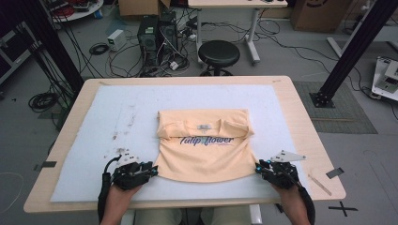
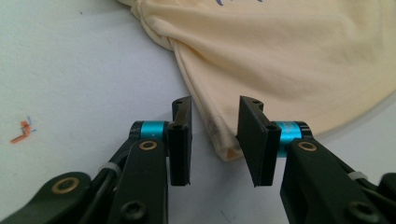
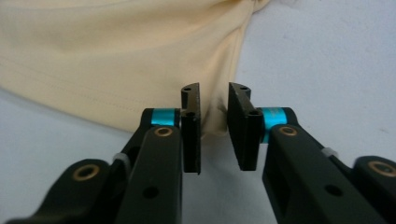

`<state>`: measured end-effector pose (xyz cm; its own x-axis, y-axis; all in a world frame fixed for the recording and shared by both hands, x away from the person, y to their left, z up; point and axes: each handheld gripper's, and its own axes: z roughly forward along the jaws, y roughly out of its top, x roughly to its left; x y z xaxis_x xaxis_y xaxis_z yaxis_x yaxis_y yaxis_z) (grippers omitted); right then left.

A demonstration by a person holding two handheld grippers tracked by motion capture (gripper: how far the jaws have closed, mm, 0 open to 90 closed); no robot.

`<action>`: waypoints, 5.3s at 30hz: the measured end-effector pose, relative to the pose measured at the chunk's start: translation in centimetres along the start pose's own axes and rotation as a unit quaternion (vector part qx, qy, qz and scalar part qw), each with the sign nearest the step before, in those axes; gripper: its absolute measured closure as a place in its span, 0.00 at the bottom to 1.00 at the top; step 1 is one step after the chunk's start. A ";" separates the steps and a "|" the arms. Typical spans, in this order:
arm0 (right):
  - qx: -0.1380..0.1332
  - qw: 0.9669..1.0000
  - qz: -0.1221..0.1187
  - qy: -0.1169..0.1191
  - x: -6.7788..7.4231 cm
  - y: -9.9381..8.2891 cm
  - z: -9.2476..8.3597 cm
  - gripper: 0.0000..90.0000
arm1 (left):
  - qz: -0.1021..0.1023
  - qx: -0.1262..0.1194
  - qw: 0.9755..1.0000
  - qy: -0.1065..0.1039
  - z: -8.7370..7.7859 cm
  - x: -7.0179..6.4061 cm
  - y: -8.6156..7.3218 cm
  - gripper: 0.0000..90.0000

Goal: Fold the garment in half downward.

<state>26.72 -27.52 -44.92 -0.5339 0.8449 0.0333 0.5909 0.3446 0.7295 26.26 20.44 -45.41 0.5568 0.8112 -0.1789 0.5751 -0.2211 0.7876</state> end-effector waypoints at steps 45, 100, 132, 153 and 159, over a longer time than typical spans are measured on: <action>-0.056 0.998 -0.037 0.004 -0.9 12.2 4.8 0.57 | -0.025 -0.132 0.991 -0.015 -1.8 4.7 5.9 0.44; -0.015 0.999 -0.041 -0.029 0.0 4.3 2.1 0.99 | -0.012 -0.021 0.999 -0.049 3.9 4.4 5.0 0.93; 0.000 0.999 -0.020 0.028 1.2 -0.3 -2.8 0.99 | -0.008 0.011 0.992 -0.125 -1.0 2.4 1.0 0.90; -0.084 0.993 0.082 -0.024 -5.2 8.3 3.1 0.52 | -0.036 -0.068 0.996 -0.044 4.7 8.4 10.0 0.44; -0.035 0.994 0.101 -0.018 -6.8 10.1 7.1 0.51 | -0.059 -0.007 0.998 -0.019 8.0 9.8 10.2 0.44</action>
<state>40.61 -26.85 -42.58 -0.3854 0.9087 0.1605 0.6399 0.1378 0.7560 42.39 21.80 -43.83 0.5075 0.8103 -0.2930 0.6303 -0.1172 0.7674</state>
